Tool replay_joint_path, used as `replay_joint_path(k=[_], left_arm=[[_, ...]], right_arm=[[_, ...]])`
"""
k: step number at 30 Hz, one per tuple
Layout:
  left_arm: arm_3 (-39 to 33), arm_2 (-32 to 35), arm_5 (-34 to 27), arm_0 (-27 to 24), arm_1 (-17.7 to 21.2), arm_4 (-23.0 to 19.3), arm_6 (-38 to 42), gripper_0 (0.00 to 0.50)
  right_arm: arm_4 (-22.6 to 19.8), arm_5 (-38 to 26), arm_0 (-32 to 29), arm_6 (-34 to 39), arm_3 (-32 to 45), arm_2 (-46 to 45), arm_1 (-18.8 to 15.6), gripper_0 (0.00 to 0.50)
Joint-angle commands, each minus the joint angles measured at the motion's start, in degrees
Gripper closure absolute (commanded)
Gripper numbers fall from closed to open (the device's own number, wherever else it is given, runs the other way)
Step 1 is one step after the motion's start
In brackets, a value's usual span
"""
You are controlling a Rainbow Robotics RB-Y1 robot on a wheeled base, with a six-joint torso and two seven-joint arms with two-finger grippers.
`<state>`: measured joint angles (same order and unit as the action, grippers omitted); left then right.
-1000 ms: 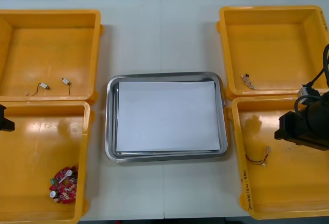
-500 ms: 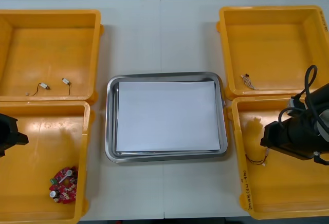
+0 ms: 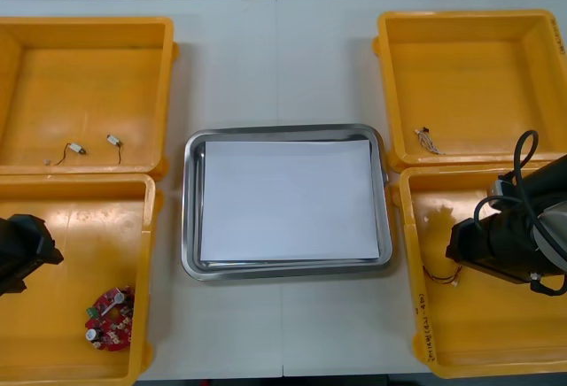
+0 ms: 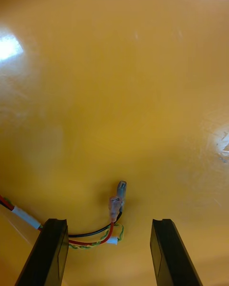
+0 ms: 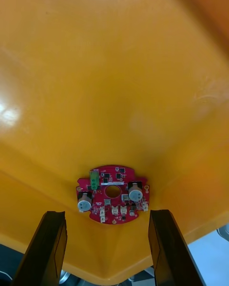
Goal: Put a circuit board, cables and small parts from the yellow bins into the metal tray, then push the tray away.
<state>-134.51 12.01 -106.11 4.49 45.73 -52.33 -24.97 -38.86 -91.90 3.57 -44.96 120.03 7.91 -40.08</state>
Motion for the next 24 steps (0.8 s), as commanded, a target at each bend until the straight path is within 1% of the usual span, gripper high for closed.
replay_joint_path(k=[1, 7, 9, 18, 24], left_arm=[[-1.8, -2.6, 2.6, 3.0, -2.1, 3.3, -2.2, 0.0], [-1.7, -3.0, 4.2, 4.9, -6.3, 5.1, -3.9, 0.0], [-1.7, -3.4, 4.3, 5.1, -6.5, 5.5, -4.7, 0.0], [-1.1, -8.3, 7.6, 7.4, -6.5, 12.1, -5.8, 0.0], [-1.0, -10.0, 9.8, 8.6, -7.0, 13.9, -6.5, 0.0]], right_arm=[[2.0, 2.0, -2.2, 1.2, 0.8, 1.7, -2.4, 0.0], [4.2, 3.0, -2.9, 1.5, 0.8, 2.9, -2.4, 0.0], [4.4, 3.2, -3.0, 1.5, 0.8, 3.2, -2.4, 0.0], [6.4, 5.2, -3.8, 2.7, 0.8, 5.3, -2.4, 0.0], [7.0, 6.0, -4.0, 3.7, 0.8, 6.2, -2.3, 0.0]])
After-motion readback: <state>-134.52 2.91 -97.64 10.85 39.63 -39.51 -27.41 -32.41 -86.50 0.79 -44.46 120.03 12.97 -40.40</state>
